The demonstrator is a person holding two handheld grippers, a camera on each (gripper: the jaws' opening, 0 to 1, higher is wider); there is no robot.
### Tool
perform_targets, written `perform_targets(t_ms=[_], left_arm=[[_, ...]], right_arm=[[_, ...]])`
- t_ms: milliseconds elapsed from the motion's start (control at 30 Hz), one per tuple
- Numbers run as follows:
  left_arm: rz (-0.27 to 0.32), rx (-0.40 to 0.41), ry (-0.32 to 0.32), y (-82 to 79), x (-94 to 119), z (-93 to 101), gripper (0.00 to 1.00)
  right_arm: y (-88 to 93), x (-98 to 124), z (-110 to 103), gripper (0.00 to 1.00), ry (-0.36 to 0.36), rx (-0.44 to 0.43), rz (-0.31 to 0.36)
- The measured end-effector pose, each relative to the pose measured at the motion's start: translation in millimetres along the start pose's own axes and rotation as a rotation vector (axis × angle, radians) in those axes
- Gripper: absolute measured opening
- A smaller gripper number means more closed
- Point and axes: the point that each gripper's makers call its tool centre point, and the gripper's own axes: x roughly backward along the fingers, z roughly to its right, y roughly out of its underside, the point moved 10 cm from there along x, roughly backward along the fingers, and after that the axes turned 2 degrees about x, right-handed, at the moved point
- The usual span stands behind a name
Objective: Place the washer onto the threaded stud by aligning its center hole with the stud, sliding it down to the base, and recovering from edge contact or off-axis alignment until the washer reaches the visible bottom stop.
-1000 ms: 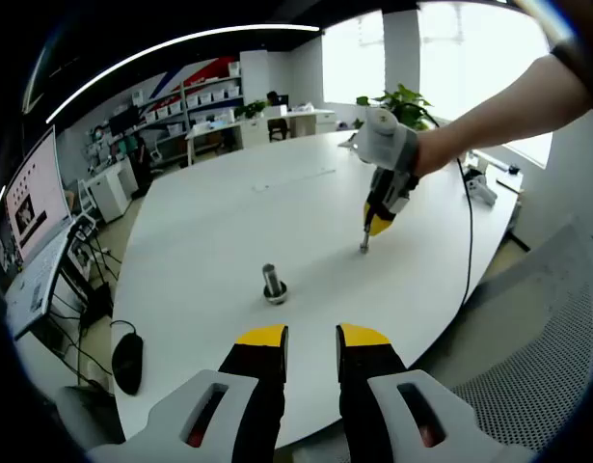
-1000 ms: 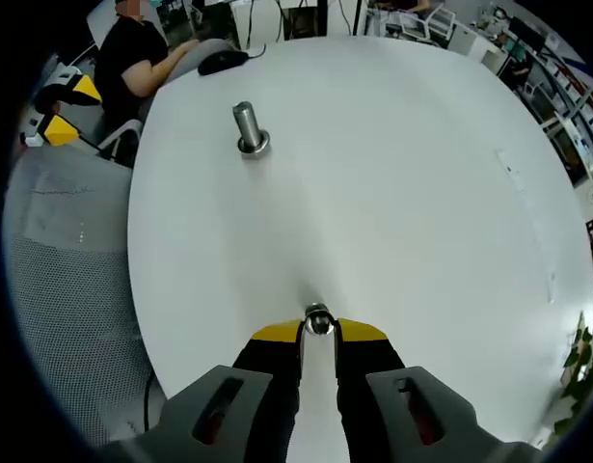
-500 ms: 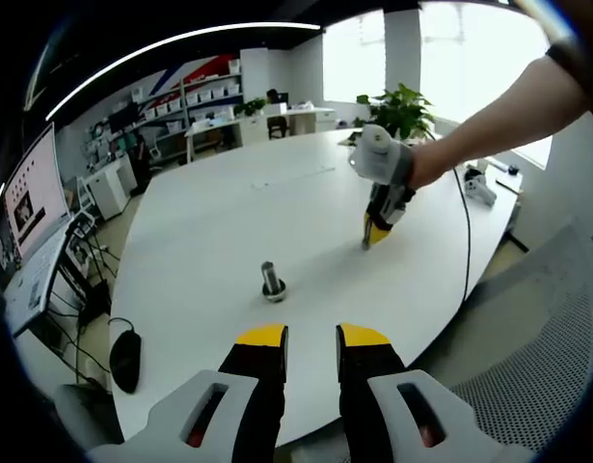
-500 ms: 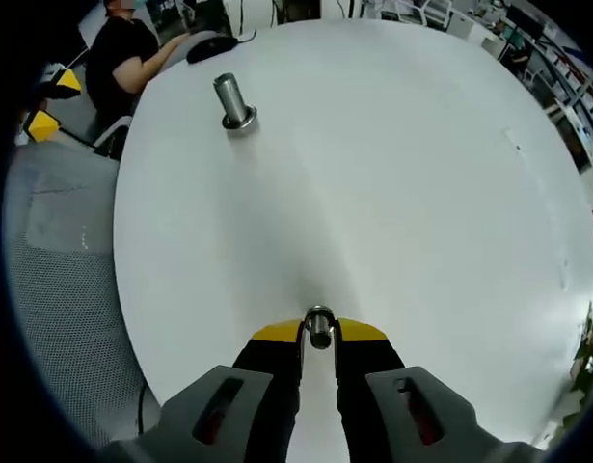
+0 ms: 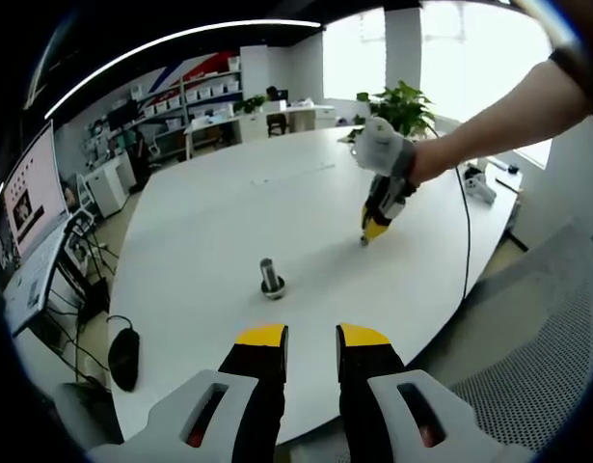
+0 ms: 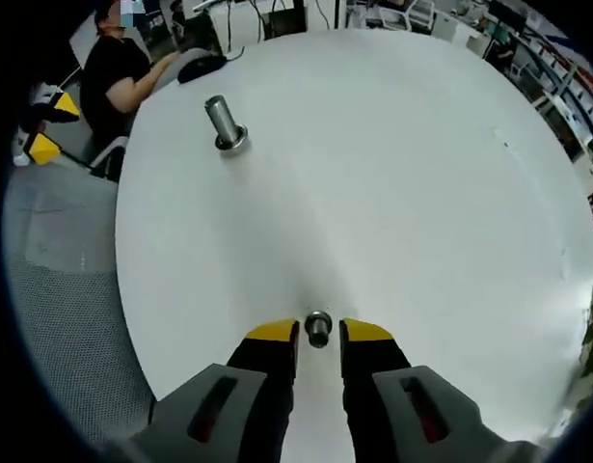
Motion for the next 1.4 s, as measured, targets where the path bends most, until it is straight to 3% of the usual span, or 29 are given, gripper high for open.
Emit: perform_targets(t_ms=[300, 633, 800, 1100, 1400], left_arm=[[-0.017, -0.013, -0.001, 0.5, -1, 1.2, 0.18], [-0.022, -0.018, -0.009, -0.1, -2, 1.1, 0.18], [-0.021, -0.011, -0.011, -0.7, -2, 0.2, 0.18], [0.029, 0.026, -0.021, -4.3, 2, -3.4, 0.19], [0.067, 0.038, -0.014, -7.6, 4, -1.5, 0.19]], right_arm=[[21.5, 28, -2, 0.23, 0.038, -0.06, 0.117], [46.8, 89, -15, 0.23, 0.106, -0.217, 0.463], [53.8, 113, -35, 0.23, 0.082, -0.252, 0.602], [75.2, 130, -85, 0.23, 0.079, -0.232, 0.724], [91.5, 144, -122, 0.3, 0.105, -0.375, 0.879]])
